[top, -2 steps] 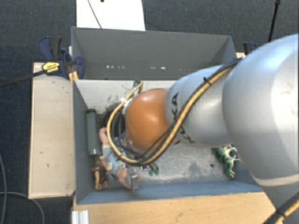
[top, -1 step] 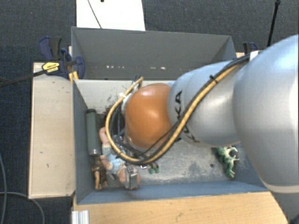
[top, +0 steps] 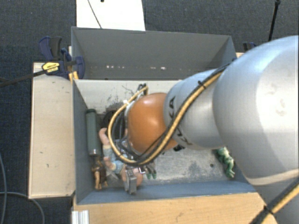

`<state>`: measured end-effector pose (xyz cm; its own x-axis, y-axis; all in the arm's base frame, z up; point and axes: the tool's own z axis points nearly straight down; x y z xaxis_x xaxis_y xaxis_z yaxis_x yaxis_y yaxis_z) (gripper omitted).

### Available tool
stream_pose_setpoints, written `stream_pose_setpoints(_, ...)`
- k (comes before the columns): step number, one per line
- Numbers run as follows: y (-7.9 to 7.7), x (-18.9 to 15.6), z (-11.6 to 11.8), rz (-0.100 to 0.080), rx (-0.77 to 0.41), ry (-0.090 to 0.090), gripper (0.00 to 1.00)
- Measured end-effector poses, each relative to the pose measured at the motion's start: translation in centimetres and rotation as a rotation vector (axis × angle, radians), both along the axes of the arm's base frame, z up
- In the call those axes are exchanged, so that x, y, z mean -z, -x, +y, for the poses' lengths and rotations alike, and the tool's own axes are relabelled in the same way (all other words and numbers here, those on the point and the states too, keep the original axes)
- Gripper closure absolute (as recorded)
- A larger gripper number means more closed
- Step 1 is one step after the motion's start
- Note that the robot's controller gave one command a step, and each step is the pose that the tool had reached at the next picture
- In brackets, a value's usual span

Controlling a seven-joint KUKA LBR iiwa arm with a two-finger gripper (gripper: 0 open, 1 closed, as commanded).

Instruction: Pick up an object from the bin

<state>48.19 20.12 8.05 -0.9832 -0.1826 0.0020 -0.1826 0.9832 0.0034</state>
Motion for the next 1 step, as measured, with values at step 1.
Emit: stream_pose_setpoints(1, -1.17, 0.63, 0.07, -0.007, 0.028, -0.005, 1.00)
